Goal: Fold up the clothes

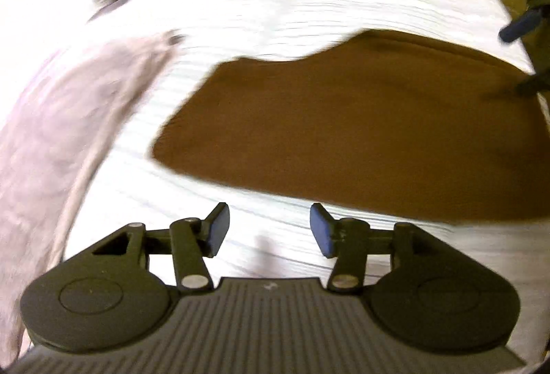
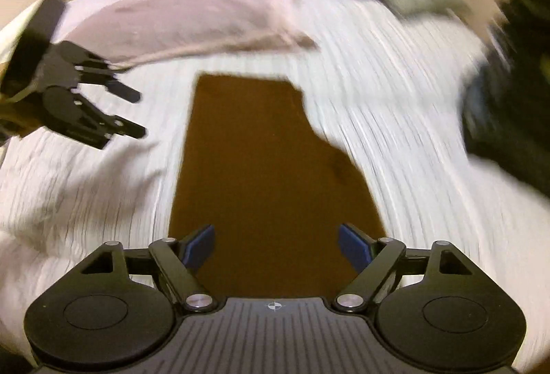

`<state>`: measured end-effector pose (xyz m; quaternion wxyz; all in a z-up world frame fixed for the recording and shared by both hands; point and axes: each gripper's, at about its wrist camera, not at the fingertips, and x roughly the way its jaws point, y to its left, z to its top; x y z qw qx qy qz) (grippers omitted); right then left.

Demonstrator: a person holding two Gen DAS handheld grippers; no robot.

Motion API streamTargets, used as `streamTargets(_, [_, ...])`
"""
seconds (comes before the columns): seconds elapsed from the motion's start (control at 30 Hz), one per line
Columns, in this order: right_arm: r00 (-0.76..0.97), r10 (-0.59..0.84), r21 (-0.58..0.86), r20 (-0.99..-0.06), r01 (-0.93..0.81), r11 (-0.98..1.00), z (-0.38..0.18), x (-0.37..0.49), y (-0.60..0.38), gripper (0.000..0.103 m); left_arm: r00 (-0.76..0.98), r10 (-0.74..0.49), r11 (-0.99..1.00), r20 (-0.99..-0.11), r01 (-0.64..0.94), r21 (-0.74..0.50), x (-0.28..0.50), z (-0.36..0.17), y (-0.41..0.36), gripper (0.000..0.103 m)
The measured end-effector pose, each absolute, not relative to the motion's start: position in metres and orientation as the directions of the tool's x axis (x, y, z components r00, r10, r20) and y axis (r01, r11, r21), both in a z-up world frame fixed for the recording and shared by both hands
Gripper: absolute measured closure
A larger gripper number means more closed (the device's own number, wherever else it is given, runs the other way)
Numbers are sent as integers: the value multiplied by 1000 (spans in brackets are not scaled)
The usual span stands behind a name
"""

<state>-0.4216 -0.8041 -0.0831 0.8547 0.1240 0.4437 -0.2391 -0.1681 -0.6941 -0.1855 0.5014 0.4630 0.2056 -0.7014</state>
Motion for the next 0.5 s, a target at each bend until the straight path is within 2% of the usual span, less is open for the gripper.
streamTargets(0.17, [554, -199, -5, -808, 331, 944, -102, -360, -883, 22, -36, -506, -235, -862, 967, 98, -140, -200, -732, 53])
streamTargets(0.27, [543, -100, 48, -834, 252, 966, -126, -317, -940, 22, -19, -498, -122, -867, 991, 49, -123, -209, -755, 51])
streamTargets(0.5, [477, 60, 177, -877, 205, 963, -187, -239, -1034, 22, 2, -485, 26, -874, 1000, -12, -111, -243, -793, 49])
